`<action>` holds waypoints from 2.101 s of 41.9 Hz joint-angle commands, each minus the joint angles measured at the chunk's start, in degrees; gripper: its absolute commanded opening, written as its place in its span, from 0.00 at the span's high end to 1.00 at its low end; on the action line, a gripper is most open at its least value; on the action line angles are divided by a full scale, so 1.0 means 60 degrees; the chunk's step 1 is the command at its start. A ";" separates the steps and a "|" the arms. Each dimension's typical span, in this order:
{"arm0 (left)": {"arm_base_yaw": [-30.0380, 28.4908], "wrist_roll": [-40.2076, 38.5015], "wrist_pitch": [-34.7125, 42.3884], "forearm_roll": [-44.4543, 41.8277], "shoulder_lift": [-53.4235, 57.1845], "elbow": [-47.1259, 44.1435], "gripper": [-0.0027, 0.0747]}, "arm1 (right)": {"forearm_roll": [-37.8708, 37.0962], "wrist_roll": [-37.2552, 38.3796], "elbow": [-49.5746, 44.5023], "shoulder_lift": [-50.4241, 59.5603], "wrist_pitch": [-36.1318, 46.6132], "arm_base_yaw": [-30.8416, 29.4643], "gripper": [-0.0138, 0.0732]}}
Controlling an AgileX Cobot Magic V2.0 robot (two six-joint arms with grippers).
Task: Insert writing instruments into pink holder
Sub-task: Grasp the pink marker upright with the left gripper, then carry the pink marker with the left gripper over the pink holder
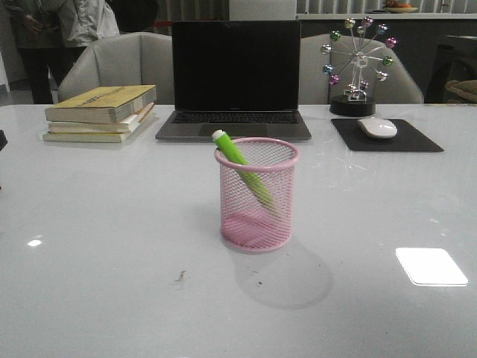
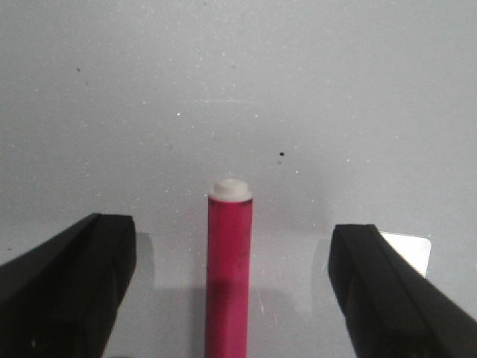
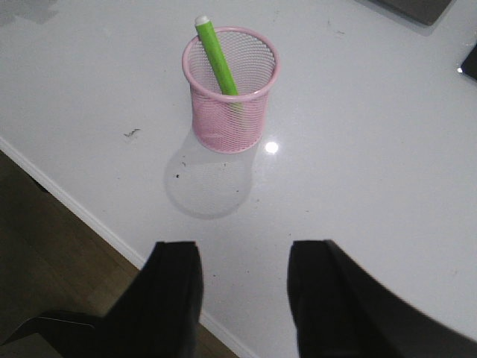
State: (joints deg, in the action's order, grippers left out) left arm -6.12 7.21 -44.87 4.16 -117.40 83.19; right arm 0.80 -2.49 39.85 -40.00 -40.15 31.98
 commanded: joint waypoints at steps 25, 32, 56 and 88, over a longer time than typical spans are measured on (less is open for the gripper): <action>-0.0032 0.0024 0.0051 0.0111 0.0150 0.0336 0.69 | 0.0038 -0.0092 0.0257 0.0048 0.0634 -0.0019 0.38; -0.0032 0.0024 0.0007 0.0111 0.0365 0.0336 0.84 | 0.0038 -0.0092 0.0257 0.0048 0.0634 -0.0019 0.38; 0.2517 0.0024 0.6638 0.1370 0.6288 -0.4616 0.85 | 0.0038 -0.0092 0.0257 0.0048 0.0634 -0.0019 0.38; 0.9124 -0.0055 1.6249 0.1530 0.4262 -0.5631 0.85 | 0.0038 -0.0092 0.0257 0.0048 0.0634 -0.0019 0.38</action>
State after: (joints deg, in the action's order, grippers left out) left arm 47.96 7.26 45.54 13.36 -90.74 45.49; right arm 0.80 -2.49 39.85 -40.00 -40.15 31.98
